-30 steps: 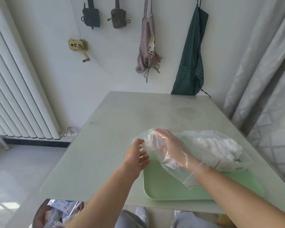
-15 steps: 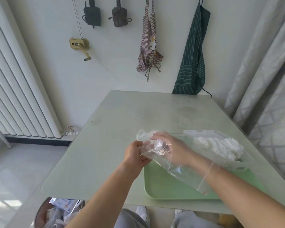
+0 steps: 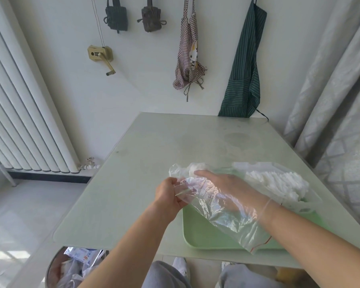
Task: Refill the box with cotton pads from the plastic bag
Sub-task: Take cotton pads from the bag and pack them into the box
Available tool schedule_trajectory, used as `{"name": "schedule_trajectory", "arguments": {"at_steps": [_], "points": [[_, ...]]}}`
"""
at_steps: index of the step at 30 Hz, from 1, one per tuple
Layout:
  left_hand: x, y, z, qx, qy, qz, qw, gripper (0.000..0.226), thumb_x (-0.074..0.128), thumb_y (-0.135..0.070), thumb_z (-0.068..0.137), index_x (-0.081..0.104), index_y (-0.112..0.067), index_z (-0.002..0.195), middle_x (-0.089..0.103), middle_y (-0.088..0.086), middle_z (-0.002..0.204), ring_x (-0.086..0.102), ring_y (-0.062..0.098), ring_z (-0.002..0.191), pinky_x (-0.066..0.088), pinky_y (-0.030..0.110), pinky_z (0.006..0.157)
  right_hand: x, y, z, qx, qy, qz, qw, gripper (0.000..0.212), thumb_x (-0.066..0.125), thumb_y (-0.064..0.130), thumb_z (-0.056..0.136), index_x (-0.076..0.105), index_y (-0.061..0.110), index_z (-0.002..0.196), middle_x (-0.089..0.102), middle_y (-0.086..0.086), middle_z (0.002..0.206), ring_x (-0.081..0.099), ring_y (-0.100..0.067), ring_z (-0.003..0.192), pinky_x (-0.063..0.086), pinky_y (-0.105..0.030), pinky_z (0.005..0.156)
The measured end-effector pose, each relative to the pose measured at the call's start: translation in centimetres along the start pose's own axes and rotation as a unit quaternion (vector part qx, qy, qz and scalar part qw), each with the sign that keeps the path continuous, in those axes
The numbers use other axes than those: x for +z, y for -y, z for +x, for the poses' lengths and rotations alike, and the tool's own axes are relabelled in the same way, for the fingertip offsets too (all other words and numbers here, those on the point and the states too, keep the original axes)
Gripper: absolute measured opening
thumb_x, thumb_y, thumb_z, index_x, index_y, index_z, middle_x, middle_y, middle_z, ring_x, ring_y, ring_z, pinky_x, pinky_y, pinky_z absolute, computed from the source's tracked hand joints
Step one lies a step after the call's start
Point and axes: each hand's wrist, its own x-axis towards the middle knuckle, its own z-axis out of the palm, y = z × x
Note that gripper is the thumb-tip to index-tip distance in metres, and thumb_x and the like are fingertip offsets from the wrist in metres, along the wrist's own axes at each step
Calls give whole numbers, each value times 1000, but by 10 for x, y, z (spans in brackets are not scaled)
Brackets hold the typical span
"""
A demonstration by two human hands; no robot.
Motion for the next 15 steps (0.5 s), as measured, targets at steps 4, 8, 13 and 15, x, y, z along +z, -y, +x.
{"name": "schedule_trajectory", "arguments": {"at_steps": [4,8,13,15], "points": [[0,-2,-2,-1,2,-21,1000,27,36,-12,99,55,5,109,68,27,98,64,36,71,53,40,63,-6,5,-7,9,29,-36,999,52,26,60,95,55,32,128,58,-3,98,58,-27,96,44,-36,85],[3,-2,-4,25,-10,-29,999,25,33,-3,99,54,9,93,64,31,91,60,37,68,48,39,59,-1,2,-18,-27,2,-144,989,39,45,25,98,45,27,136,52,4,99,64,-30,98,53,-40,80],[8,-6,0,49,-65,-68,994,23,33,5,96,54,9,90,63,29,91,59,33,61,49,25,40,-1,6,-56,-107,-42,-169,979,45,42,-13,83,44,12,121,47,-4,112,56,-28,74,38,-36,57],[10,-9,5,50,-94,-88,990,24,34,3,97,51,1,81,57,21,81,51,24,50,42,18,35,-2,9,-67,-100,-37,-166,980,36,38,-9,86,42,13,114,46,-3,104,50,-26,73,39,-37,58]]}}
